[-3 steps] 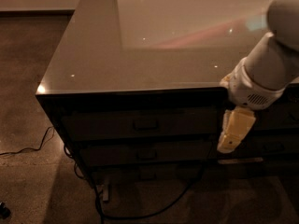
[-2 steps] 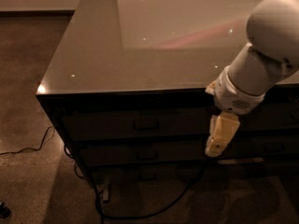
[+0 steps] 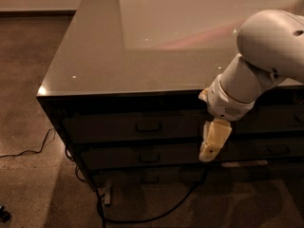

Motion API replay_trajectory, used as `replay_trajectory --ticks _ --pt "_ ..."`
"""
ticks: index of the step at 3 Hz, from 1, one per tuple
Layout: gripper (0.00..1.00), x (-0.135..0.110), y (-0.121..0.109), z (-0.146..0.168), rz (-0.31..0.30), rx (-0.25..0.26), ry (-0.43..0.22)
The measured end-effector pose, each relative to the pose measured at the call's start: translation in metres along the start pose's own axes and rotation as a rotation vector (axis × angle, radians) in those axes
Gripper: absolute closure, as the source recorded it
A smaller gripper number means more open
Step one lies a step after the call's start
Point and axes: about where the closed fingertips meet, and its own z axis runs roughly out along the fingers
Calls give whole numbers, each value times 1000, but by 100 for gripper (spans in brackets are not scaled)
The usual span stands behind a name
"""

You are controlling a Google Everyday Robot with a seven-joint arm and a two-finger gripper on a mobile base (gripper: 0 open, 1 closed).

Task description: Open top drawer

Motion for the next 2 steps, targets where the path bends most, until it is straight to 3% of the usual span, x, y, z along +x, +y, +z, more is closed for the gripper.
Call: replay_trajectory --ticks 1,2 --pt "0 -1 -1 6 -22 -4 -26" --pt "0 -25 -19 47 -92 -59 -36"
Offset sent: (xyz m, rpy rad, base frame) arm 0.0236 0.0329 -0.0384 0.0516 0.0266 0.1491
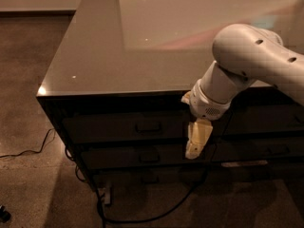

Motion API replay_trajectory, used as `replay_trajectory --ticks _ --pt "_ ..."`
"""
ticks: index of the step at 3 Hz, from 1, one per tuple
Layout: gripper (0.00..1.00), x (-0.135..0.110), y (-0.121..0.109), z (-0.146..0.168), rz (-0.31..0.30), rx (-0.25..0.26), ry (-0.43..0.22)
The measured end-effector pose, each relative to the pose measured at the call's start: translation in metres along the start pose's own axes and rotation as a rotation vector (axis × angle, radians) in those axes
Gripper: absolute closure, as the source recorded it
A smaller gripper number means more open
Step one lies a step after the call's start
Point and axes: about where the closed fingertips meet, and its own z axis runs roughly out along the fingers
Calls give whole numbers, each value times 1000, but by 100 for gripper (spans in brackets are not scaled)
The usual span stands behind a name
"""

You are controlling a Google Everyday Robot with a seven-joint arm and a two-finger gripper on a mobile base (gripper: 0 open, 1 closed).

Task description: Open top drawer

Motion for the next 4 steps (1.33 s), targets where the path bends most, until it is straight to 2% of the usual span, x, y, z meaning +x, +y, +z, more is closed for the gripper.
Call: replay_trajectory --ticks 1,2,3,4 --pt "0 0 0 0 0 0 0" --pt "0 -1 -4 10 -25 24 53" --pt "0 17 -17 47 5 47 44" --pt "0 17 -17 47 5 47 44"
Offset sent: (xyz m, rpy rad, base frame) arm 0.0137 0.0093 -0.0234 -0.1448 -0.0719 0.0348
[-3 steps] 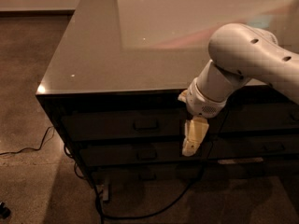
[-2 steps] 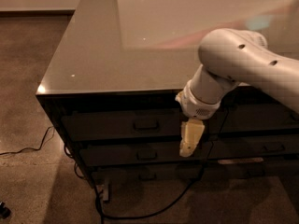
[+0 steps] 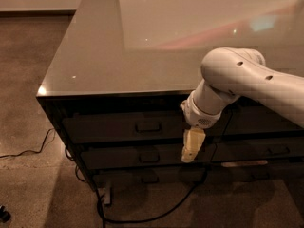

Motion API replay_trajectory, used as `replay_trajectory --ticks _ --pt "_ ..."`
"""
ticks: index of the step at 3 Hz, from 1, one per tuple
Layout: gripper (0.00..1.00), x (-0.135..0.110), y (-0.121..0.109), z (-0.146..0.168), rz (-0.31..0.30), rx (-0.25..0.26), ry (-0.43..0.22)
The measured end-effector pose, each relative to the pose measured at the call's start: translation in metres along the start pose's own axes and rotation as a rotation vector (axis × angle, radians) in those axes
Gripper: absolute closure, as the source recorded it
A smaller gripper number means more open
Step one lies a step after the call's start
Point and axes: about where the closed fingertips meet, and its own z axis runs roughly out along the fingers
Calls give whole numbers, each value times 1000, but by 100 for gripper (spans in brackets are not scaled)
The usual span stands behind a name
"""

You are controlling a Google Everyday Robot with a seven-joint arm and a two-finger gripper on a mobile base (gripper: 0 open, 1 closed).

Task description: Open top drawer

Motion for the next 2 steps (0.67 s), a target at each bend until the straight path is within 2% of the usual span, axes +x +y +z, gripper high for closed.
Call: replay_trajectory --ticks 1,2 --pt "0 -6 -6 9 -28 -23 -25" --pt "0 -15 -13 22 -43 -23 -44"
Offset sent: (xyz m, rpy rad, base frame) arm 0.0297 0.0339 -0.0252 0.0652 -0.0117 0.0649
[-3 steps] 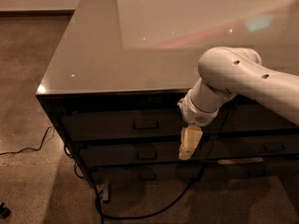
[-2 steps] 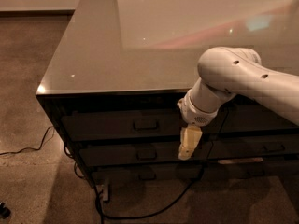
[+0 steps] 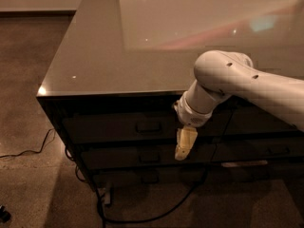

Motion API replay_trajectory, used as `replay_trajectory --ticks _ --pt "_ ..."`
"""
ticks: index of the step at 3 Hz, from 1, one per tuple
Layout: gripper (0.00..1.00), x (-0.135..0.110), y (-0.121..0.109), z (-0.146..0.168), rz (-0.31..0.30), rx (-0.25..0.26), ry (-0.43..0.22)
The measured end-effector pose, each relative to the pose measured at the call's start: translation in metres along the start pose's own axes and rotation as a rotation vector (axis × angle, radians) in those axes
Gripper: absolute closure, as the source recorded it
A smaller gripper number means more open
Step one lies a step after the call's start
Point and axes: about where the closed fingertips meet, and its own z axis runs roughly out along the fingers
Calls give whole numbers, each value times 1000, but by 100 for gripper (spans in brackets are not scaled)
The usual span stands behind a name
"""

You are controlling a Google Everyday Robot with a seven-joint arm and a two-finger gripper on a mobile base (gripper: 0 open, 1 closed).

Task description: Open top drawer

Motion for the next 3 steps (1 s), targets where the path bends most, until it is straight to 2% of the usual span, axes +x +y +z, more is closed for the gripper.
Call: replay_trajectory --ticks 1,2,3 --pt "0 -6 -7 13 -14 4 7" --pt "0 3 -20 32 44 66 12" --pt "0 3 -20 32 44 66 12"
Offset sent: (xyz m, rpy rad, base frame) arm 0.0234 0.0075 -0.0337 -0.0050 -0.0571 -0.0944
